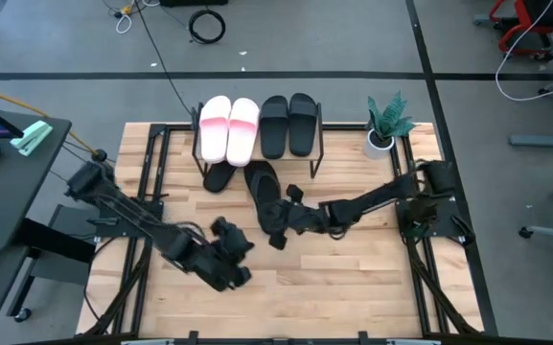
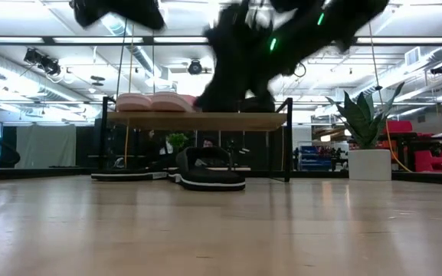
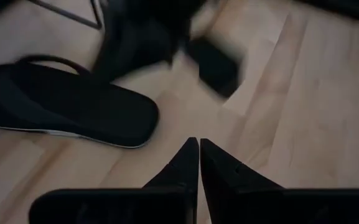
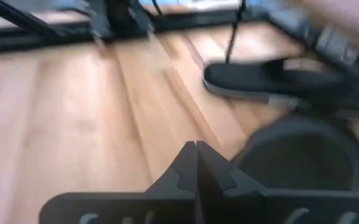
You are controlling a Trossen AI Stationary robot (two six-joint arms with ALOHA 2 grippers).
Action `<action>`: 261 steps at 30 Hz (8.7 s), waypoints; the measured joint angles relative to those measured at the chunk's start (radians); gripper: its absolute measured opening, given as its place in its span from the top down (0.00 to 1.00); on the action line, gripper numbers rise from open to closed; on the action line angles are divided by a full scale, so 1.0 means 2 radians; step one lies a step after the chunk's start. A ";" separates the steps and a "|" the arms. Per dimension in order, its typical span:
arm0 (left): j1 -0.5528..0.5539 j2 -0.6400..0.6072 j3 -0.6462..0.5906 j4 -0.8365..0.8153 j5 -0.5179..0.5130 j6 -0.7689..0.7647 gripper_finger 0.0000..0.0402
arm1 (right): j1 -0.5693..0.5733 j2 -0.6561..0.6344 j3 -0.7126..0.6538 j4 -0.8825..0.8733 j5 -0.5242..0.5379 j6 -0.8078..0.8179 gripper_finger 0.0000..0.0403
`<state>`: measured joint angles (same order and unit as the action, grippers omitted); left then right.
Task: Pick and place slides into the shelf
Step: Move the black slipper under the shelf, then return to Home Position
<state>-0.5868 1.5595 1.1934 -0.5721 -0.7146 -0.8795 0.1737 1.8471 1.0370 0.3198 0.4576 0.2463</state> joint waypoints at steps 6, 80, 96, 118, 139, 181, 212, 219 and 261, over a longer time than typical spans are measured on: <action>0.021 0.070 0.002 0.046 -0.001 -0.022 0.97 | 0.041 -0.117 -0.001 -0.122 0.093 -0.034 0.99; 0.131 0.194 0.001 -0.030 0.201 -0.040 0.99 | 0.101 -0.312 -0.007 -0.515 0.244 0.138 0.98; 0.193 0.193 0.002 -0.065 0.200 0.006 0.99 | 0.101 -0.312 -0.008 -0.515 0.244 0.138 0.98; 0.183 0.197 -0.003 -0.077 0.072 0.188 0.99 | 0.090 -0.312 -0.008 -0.515 0.244 0.116 0.98; 0.323 0.197 0.022 -0.042 0.112 0.179 0.99 | 0.071 -0.312 -0.008 -0.515 0.257 0.111 0.98; 0.129 -0.039 0.398 -0.433 0.075 0.116 0.96 | 0.185 -0.457 -0.006 -0.625 0.237 0.180 0.98; 0.059 -0.543 -0.551 0.509 0.105 0.236 0.93 | 0.490 -0.665 -0.245 -0.626 0.480 0.352 0.98; 0.093 -0.573 -0.551 0.502 0.105 0.272 0.92 | 0.519 -0.664 -0.247 -0.659 0.482 0.393 0.98; 0.176 -0.564 -0.551 0.462 0.106 0.211 0.91 | 0.618 -0.633 -0.376 -0.701 0.554 0.596 0.98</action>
<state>-0.2356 0.4320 0.0910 0.3525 -0.5034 -0.4576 1.4107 0.5816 0.2844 -1.0824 1.5654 1.4384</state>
